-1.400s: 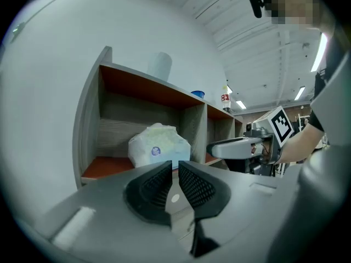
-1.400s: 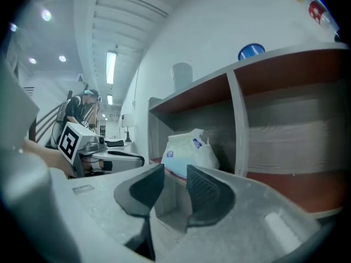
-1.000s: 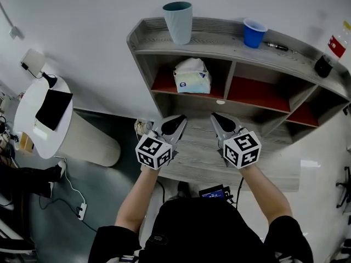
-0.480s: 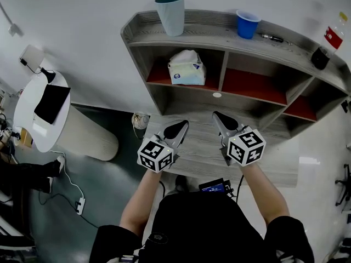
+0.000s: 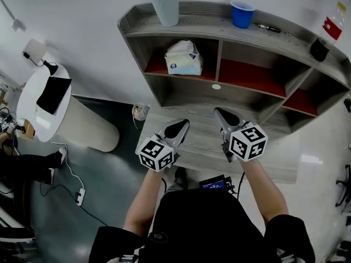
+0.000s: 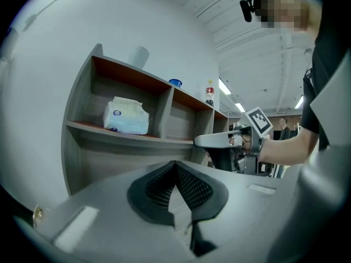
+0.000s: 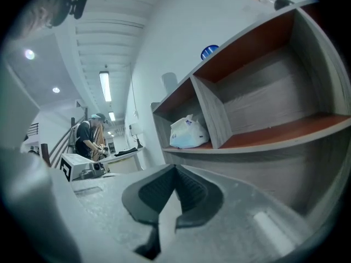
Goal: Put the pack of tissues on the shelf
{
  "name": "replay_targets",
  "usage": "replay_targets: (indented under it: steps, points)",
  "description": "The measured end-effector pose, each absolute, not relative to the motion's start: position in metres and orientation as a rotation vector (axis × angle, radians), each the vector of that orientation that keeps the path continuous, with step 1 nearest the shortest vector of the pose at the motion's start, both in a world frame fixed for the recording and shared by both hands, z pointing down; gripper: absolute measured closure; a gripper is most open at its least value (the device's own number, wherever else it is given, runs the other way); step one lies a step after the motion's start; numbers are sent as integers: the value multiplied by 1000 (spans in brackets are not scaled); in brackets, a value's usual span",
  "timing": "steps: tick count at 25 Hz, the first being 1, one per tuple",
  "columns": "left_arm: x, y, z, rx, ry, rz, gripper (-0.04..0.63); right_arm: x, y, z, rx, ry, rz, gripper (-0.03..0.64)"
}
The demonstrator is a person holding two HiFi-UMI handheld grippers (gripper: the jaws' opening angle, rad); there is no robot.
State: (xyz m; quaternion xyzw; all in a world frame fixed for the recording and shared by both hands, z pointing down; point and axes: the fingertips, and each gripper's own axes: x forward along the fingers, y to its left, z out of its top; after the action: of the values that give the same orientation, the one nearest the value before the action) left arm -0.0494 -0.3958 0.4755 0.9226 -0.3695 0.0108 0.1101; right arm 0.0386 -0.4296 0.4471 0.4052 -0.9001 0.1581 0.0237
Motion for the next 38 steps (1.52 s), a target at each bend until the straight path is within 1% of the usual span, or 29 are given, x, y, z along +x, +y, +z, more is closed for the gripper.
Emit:
replay_targets:
  steps: [9,17,21,25,33,38]
  points:
    - [-41,-355,499,2634,-1102,40,594,55,-400,465,1219,-2785,546,614]
    - [-32,-331,495,2655,-1043,8,593,66,-372,469,1259,-2784,545,614]
    - [-35,-317,491,2718,-1013,60,594,66,-356,472,1298,-2763,526,614]
    - [-51,-293,495,2766,-1007,146,593,57,-337,474,1349,-2734,499,614]
    - [-104,-243,499,2741,-1051,83,598,15,-283,471,1358,-2724,424,614]
    - [-124,-215,500,2731,-1064,64,600,-5,-246,471,1351,-2711,383,614]
